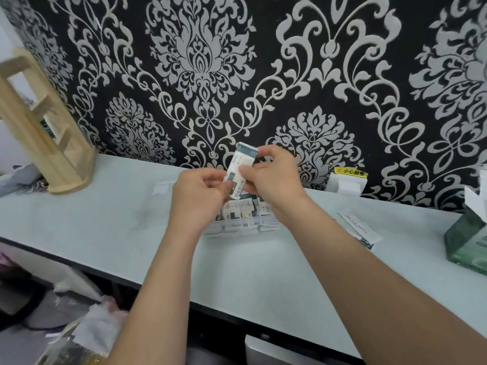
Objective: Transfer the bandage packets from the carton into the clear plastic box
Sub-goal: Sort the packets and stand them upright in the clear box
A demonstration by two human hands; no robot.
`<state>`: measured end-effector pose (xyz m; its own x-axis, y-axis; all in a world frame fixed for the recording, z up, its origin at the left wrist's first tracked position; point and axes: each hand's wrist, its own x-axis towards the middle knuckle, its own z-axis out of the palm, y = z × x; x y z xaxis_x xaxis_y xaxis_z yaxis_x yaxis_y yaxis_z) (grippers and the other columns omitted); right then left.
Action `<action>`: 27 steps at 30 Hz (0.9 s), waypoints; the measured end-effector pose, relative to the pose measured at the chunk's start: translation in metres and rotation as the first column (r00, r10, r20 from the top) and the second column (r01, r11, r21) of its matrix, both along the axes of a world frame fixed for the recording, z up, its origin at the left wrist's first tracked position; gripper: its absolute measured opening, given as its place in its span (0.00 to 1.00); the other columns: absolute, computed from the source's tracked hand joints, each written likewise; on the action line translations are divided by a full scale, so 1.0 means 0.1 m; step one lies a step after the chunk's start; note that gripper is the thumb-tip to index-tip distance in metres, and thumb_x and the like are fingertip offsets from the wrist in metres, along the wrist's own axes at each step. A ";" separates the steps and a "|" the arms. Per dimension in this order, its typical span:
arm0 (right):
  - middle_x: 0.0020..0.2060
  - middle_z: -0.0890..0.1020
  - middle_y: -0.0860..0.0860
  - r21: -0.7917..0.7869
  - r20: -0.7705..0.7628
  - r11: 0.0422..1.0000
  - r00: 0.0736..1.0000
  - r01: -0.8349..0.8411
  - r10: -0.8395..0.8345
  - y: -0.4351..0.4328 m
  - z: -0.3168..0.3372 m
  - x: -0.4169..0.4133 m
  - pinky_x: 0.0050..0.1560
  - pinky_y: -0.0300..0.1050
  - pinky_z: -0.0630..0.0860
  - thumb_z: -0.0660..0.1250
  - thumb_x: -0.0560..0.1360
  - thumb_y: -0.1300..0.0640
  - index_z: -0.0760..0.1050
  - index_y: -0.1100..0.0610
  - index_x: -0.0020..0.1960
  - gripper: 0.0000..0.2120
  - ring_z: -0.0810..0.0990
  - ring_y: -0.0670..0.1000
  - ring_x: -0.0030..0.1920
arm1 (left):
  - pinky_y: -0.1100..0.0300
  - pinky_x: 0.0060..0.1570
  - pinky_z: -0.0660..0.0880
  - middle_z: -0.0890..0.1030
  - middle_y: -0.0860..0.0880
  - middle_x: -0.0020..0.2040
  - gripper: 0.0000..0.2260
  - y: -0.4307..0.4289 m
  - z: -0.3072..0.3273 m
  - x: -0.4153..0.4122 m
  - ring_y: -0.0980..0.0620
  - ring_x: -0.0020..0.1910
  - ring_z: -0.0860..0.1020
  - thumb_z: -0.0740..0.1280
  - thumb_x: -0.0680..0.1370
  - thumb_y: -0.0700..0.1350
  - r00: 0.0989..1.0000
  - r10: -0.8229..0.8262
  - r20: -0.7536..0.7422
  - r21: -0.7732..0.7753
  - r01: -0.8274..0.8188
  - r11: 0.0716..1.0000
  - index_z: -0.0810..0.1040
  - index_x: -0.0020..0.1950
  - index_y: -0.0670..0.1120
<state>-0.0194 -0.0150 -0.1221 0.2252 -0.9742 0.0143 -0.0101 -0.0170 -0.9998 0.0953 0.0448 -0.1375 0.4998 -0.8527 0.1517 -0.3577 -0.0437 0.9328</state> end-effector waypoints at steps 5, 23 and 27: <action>0.46 0.82 0.59 0.070 -0.244 0.995 0.966 -0.065 0.080 -0.17 -0.07 0.20 0.37 0.42 0.82 0.70 0.71 0.71 0.73 0.56 0.47 0.12 0.83 0.53 0.41 | 0.57 0.45 0.78 0.83 0.55 0.37 0.05 -0.03 -0.08 0.20 0.53 0.37 0.81 0.72 0.74 0.43 0.976 -0.005 0.218 0.150 -0.028 0.988 0.83 0.46 0.54; 0.49 0.79 0.56 -0.023 -0.871 0.965 0.478 -0.260 0.108 -0.25 -0.13 0.41 0.34 0.37 0.72 0.70 0.72 0.67 0.70 0.60 0.55 0.15 0.82 0.54 0.45 | 0.54 0.51 0.58 0.79 0.58 0.56 0.12 -0.18 -0.17 0.34 0.51 0.62 0.66 0.65 0.78 0.44 0.676 -0.279 0.682 0.354 0.028 0.935 0.81 0.56 0.58; 0.50 0.78 0.56 -0.109 -0.921 0.938 0.388 -0.328 0.028 -0.21 -0.15 0.40 0.43 0.45 0.69 0.69 0.72 0.66 0.69 0.58 0.52 0.13 0.78 0.57 0.55 | 0.55 0.50 0.58 0.75 0.60 0.41 0.11 -0.26 -0.07 0.36 0.54 0.54 0.69 0.66 0.76 0.44 0.592 -0.357 0.722 0.406 0.056 0.912 0.81 0.54 0.58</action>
